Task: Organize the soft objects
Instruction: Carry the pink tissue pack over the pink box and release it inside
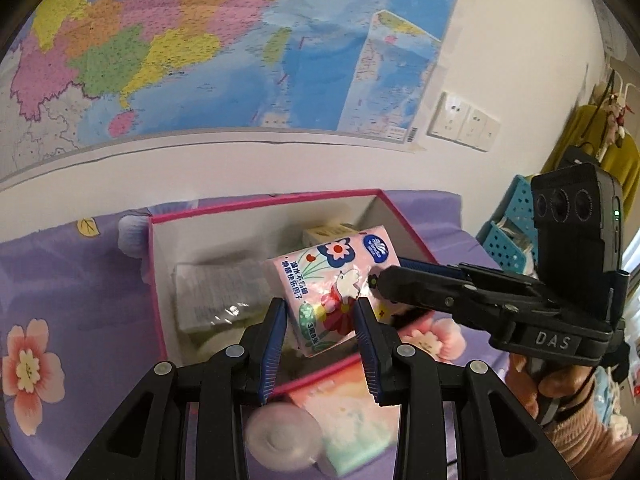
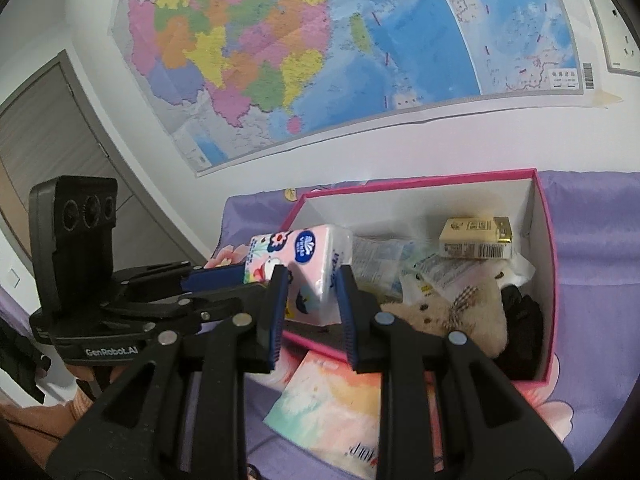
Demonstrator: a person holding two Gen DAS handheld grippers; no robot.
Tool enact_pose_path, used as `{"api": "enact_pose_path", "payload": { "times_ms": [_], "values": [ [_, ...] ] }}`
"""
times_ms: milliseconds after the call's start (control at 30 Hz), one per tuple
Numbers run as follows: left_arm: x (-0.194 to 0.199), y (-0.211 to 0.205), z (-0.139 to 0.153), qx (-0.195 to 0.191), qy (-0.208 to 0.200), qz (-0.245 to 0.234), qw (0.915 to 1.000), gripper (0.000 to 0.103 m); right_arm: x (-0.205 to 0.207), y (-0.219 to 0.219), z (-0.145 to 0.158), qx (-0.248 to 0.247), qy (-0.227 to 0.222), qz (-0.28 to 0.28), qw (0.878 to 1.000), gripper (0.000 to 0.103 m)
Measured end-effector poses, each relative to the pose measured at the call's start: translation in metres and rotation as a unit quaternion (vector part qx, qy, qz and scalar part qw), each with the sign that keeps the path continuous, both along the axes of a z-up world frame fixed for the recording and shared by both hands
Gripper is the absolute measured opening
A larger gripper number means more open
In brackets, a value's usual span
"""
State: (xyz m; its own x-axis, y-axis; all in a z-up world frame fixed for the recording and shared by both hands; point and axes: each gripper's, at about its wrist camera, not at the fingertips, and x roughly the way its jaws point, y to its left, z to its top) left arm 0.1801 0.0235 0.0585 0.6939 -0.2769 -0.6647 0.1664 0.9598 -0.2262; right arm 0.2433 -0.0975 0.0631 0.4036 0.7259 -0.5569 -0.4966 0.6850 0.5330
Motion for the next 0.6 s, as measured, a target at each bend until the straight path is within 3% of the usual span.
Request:
{"api": "enact_pose_path", "payload": {
  "times_ms": [600],
  "values": [
    [0.059, 0.013, -0.030, 0.011, 0.054, 0.017, 0.9983, 0.034, 0.047, 0.018, -0.041, -0.029, 0.048, -0.036, 0.998, 0.028]
  ]
}}
